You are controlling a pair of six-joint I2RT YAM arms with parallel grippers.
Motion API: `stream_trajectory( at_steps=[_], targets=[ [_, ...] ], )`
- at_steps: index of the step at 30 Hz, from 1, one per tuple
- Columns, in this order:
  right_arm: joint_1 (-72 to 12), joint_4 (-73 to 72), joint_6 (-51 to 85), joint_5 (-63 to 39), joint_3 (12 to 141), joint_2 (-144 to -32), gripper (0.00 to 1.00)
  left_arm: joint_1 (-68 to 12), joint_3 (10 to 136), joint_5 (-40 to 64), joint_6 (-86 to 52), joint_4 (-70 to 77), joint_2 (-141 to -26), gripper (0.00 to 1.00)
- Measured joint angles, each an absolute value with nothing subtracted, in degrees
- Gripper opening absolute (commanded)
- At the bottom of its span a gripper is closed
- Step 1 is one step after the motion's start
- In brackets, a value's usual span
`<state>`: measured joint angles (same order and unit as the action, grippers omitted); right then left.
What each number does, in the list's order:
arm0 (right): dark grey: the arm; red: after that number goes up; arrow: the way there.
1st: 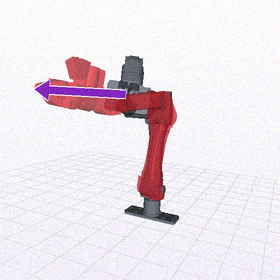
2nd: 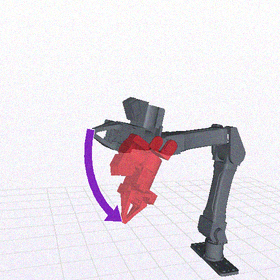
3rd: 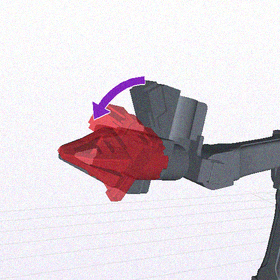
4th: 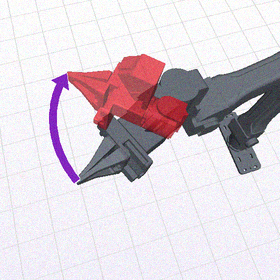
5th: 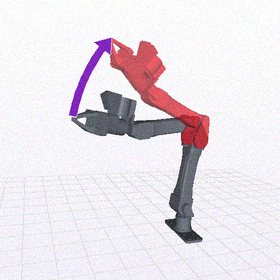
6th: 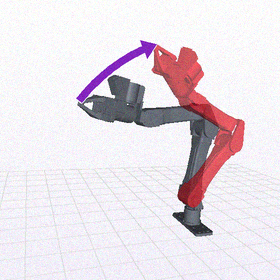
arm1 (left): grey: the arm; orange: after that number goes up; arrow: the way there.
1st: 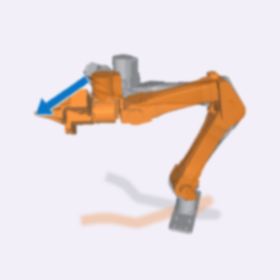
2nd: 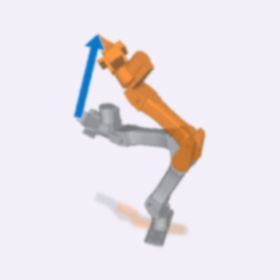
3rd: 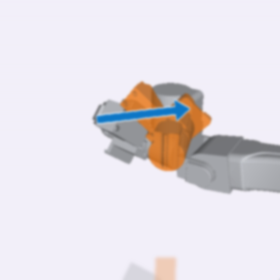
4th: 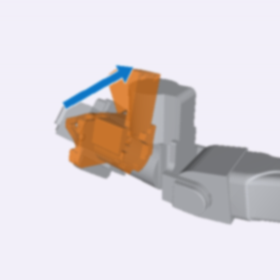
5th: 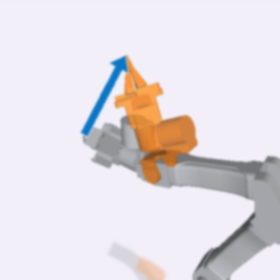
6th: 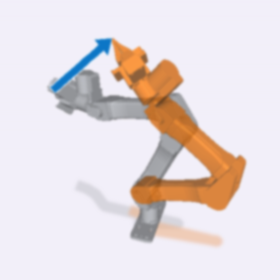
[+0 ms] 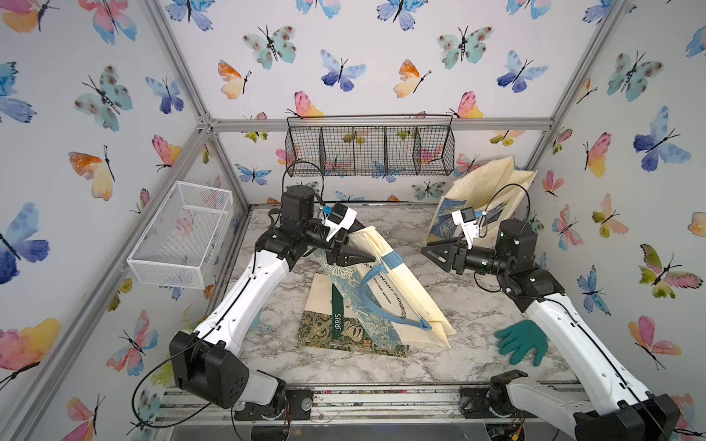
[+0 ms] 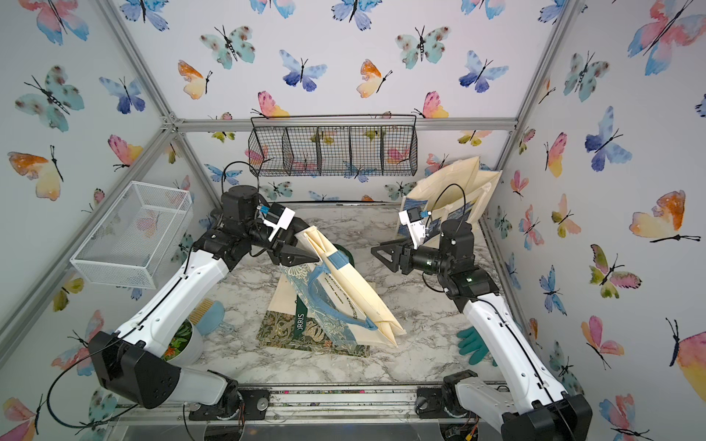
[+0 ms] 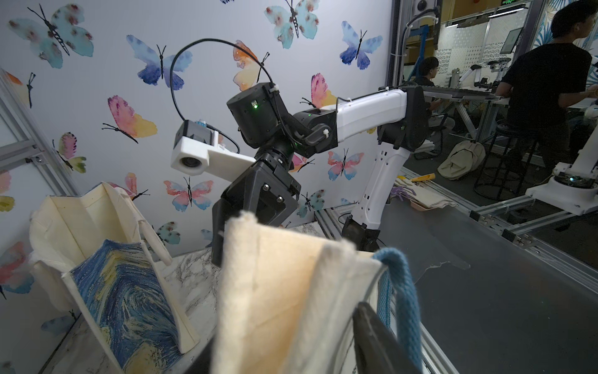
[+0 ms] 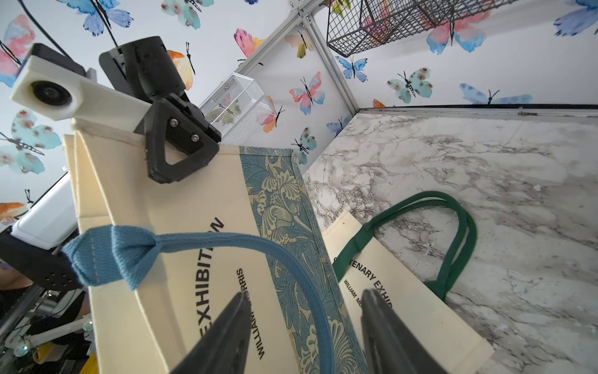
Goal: Put away the canvas bag
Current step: Press the canvas bag.
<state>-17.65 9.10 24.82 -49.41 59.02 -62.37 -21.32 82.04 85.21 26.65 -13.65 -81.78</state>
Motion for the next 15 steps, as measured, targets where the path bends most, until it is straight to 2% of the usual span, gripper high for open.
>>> stream_trajectory(
  at_steps=[9, 15],
  targets=[
    [-17.6, 0.3, 33.1, -55.6, 57.0, -62.4, 0.58, -20.2, 82.4, 85.2, 26.0, -11.7, -83.9, 0.00],
    [-17.6, -0.9, 34.0, -57.1, 56.8, -62.4, 0.58, -19.5, 82.4, 84.6, 25.9, -11.2, -85.4, 0.00]
  ],
)
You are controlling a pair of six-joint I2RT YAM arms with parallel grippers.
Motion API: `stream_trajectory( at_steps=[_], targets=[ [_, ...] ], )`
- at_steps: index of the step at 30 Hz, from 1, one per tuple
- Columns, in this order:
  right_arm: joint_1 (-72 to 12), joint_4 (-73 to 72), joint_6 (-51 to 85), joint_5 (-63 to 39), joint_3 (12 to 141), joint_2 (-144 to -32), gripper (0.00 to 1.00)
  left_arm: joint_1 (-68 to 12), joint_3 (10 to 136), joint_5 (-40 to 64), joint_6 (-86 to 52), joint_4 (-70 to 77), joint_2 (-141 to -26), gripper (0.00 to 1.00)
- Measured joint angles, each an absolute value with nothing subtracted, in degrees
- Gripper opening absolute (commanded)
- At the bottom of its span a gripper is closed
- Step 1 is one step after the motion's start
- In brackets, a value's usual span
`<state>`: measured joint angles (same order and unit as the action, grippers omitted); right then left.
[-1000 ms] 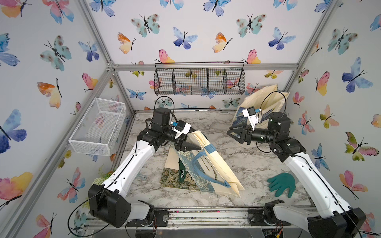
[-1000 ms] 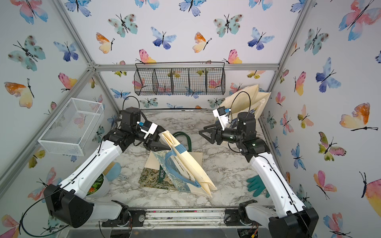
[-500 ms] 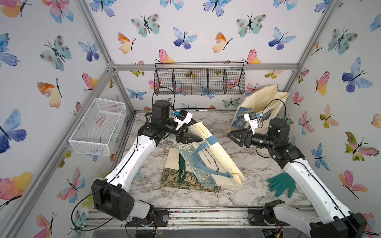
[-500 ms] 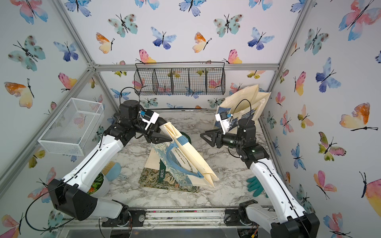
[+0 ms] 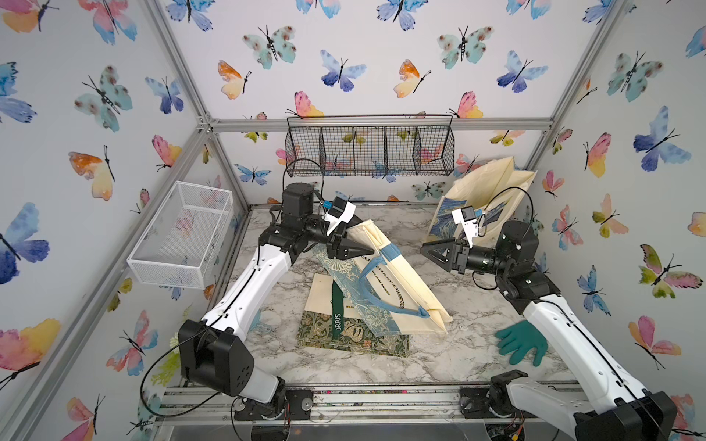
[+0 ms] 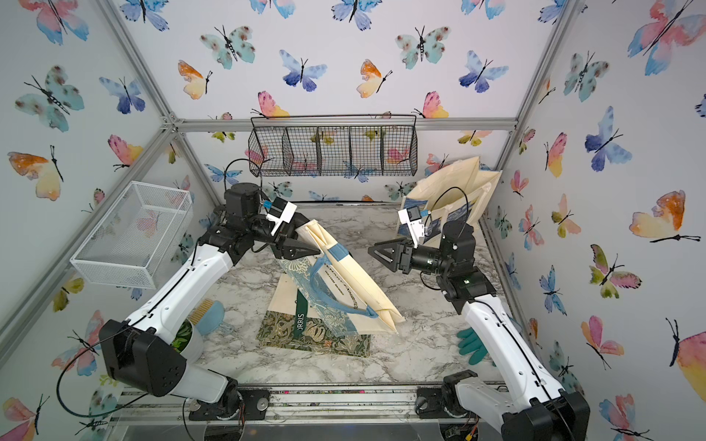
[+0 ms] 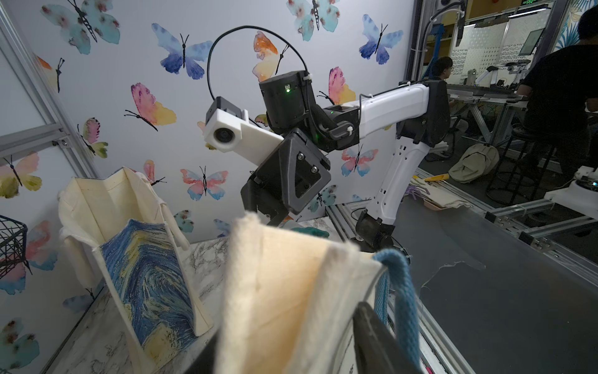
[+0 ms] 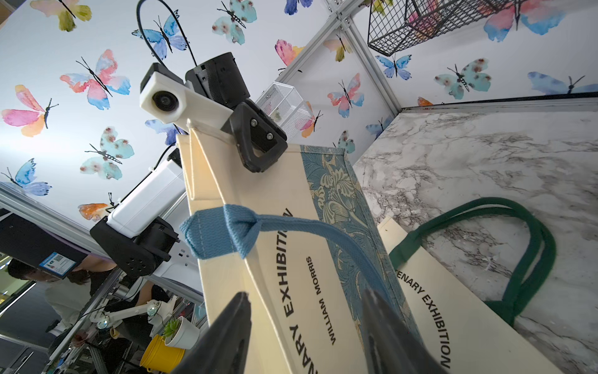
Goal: Put away the canvas bag
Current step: Press the canvas bag.
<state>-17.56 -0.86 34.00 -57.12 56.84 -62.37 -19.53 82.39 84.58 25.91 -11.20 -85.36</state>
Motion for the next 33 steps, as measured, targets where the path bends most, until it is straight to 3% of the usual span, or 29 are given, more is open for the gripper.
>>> stream_trajectory(
  at_steps=[11, 33],
  targets=[
    [-17.6, 1.8, 31.8, -59.1, 55.5, -62.6, 0.58, -19.2, 82.5, 83.7, 25.9, -10.3, -86.1, 0.00],
    [-18.4, 21.7, 17.9, -60.5, 48.2, -57.0, 0.58, -15.5, 85.0, 84.6, 21.3, -4.9, -90.7, 0.00]
  ],
)
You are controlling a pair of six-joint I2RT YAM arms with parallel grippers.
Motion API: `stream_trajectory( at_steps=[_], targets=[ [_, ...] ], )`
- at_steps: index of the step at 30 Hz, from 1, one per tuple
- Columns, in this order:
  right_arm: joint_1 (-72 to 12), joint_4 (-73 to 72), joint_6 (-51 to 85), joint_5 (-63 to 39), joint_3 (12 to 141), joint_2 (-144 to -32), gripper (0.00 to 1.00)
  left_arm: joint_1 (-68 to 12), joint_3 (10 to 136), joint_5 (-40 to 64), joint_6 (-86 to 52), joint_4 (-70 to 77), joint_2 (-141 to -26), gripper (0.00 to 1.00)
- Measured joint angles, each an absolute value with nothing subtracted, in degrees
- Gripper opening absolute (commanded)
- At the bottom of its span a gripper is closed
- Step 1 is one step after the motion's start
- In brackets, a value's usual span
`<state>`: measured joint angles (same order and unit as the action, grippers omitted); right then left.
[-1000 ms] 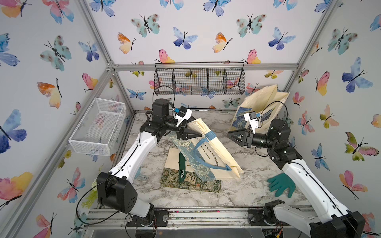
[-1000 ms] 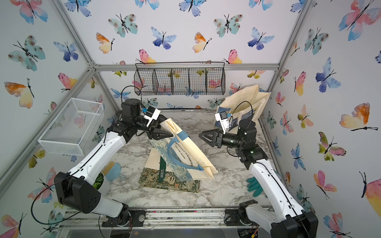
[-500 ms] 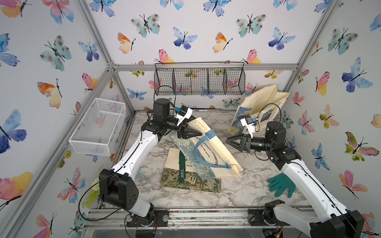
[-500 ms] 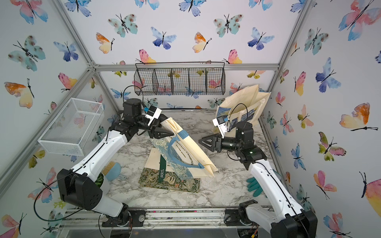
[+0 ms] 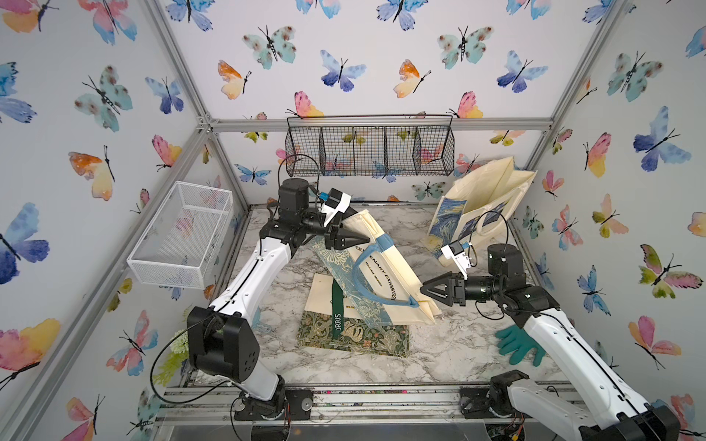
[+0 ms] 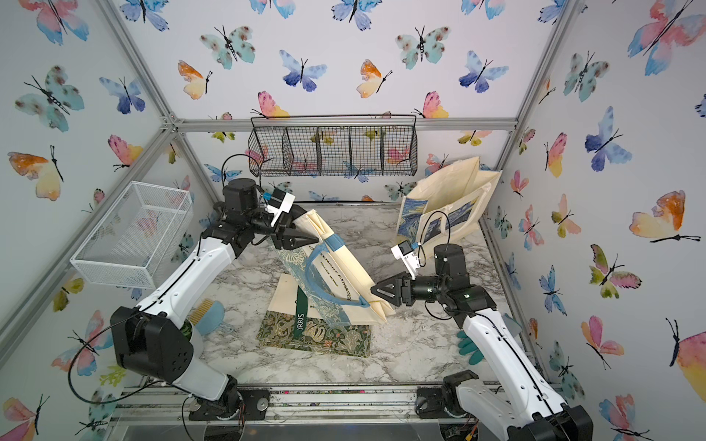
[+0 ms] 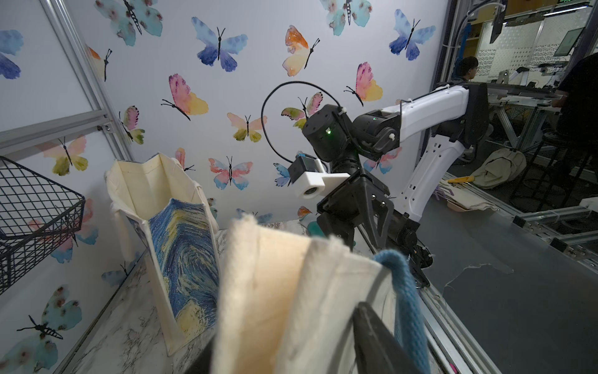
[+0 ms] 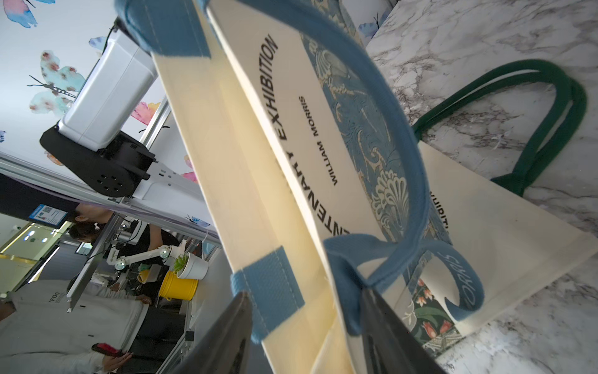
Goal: Put away the canvas bag
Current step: Press the canvas bag.
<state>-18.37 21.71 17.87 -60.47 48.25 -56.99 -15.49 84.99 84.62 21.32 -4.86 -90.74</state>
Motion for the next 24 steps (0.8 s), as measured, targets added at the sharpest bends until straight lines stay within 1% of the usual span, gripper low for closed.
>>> stream_trajectory(
  at_steps=[4, 9, 17, 24],
  targets=[
    [-18.5, 22.1, 17.6, -61.3, 47.6, -56.6, 0.58, -14.3, 87.8, 85.5, 19.6, -3.6, -93.0, 0.00],
    [-20.1, 24.0, 15.6, -60.0, 47.6, -55.8, 0.61, -13.8, 89.7, 86.1, 18.7, -2.6, -94.1, 0.00],
    [-28.1, 28.1, 12.8, -49.7, 48.1, -55.8, 0.61, -13.8, 90.1, 87.3, 17.9, -2.4, -95.2, 0.00],
    [-38.3, 28.9, 12.2, -39.0, 49.6, -59.6, 0.61, -13.8, 90.1, 87.5, 17.8, -2.4, -95.2, 0.00]
  ],
)
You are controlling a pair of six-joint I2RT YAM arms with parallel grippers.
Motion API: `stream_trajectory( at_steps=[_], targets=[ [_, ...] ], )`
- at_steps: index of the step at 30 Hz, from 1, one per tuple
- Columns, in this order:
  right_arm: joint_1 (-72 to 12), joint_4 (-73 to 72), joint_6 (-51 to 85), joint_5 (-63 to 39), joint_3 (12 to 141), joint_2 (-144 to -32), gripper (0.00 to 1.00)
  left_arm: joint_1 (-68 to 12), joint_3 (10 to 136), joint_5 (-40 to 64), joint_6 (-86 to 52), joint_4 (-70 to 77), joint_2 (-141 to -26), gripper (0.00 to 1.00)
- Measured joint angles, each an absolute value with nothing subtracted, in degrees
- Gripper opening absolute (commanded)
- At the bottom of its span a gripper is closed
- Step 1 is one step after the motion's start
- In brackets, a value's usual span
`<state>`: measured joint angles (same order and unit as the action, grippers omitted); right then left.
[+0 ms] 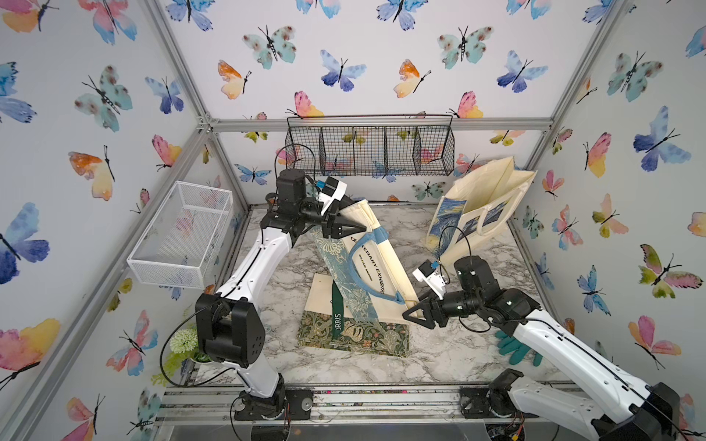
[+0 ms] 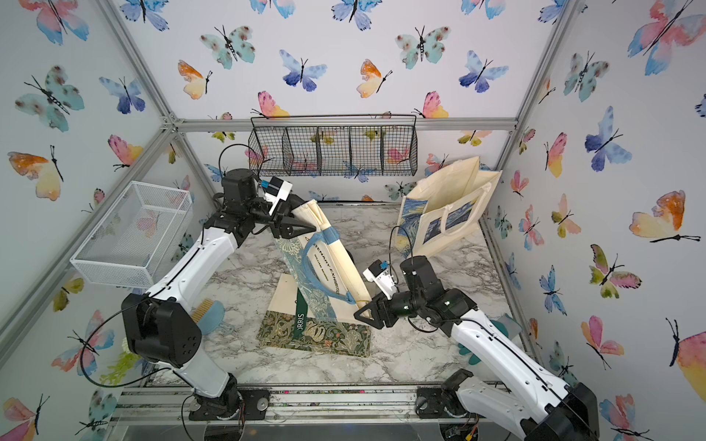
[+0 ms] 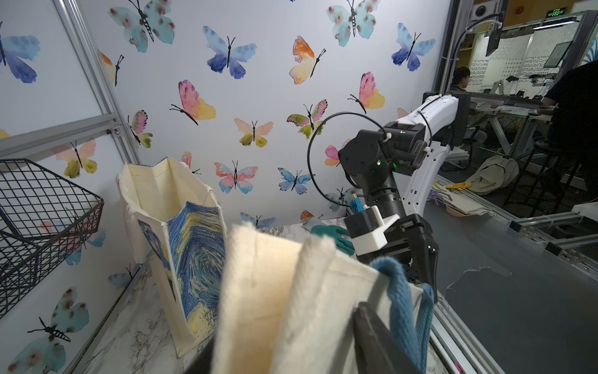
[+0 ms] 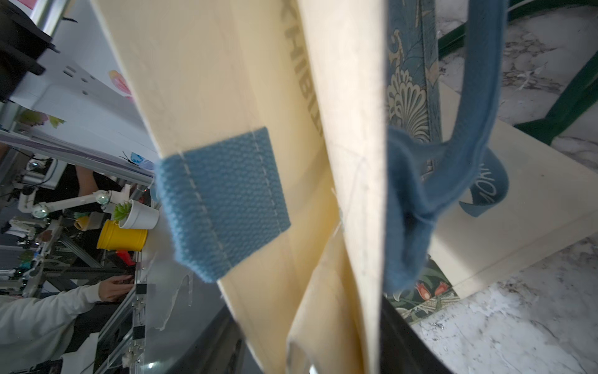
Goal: Put away the canvas bag
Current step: Press the canvas bag.
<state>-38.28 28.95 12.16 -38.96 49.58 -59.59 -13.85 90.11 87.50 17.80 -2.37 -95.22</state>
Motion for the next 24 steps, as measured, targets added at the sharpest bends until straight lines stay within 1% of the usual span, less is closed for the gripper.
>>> stream_trajectory(
  at_steps=[3, 7, 9, 11, 12, 14, 16, 17, 18, 20, 21, 22, 23, 24],
  targets=[
    [-40.9, 29.3, 12.4, -34.9, 50.1, -60.7, 0.60, -13.8, 90.0, 87.5, 17.7, -2.4, -95.2, 0.00],
    [-42.1, 29.8, 13.0, -28.8, 51.5, -61.6, 0.57, -13.8, 89.5, 87.5, 17.7, -2.3, -95.2, 0.00],
    [-42.4, 30.0, 13.5, -26.0, 52.1, -62.1, 0.51, -13.8, 89.4, 87.5, 17.8, -2.4, -95.2, 0.00],
    [-42.5, 30.0, 14.1, -23.6, 52.2, -62.5, 0.37, -13.8, 89.3, 87.5, 17.8, -2.3, -95.2, 0.00],
    [-42.5, 30.0, 14.3, -22.9, 52.2, -62.6, 0.28, -13.8, 89.2, 87.5, 17.8, -2.4, -95.2, 0.00],
    [-42.5, 29.6, 14.7, -22.2, 52.2, -62.8, 0.03, -13.8, 89.1, 87.5, 17.8, -2.4, -95.2, 0.00],
    [-42.5, 29.4, 14.9, -22.3, 52.2, -62.8, 0.02, -13.9, 89.0, 87.3, 17.8, -2.4, -95.1, 0.01],
    [-42.5, 29.4, 14.9, -22.6, 52.2, -62.9, 0.02, -13.9, 88.6, 86.7, 17.7, -2.4, -94.8, 0.18],
    [-42.5, 29.4, 14.8, -23.0, 52.2, -62.9, 0.02, -13.9, 88.2, 85.8, 17.5, -2.4, -94.5, 0.33],
    [-42.5, 30.0, 14.4, -23.7, 52.7, -62.9, 0.02, -13.9, 86.9, 82.7, 15.8, -2.0, -93.4, 0.36],
    [-42.5, 30.7, 14.2, -23.9, 53.3, -62.9, 0.02, -13.9, 86.1, 80.8, 13.7, -1.0, -92.8, 0.39],
    [-42.5, 31.8, 13.9, -24.2, 54.3, -63.0, 0.02, -13.9, 85.2, 78.3, 11.1, 0.3, -92.1, 0.35],
    [-42.5, 32.9, 13.8, -24.5, 55.5, -63.2, 0.02, -13.8, 84.8, 75.7, 8.3, 1.3, -91.7, 0.25],
    [-42.5, 34.0, 13.7, -24.9, 56.9, -63.5, 0.02, -13.8, 84.8, 72.9, 5.8, 1.9, -91.5, 0.24]
  ],
)
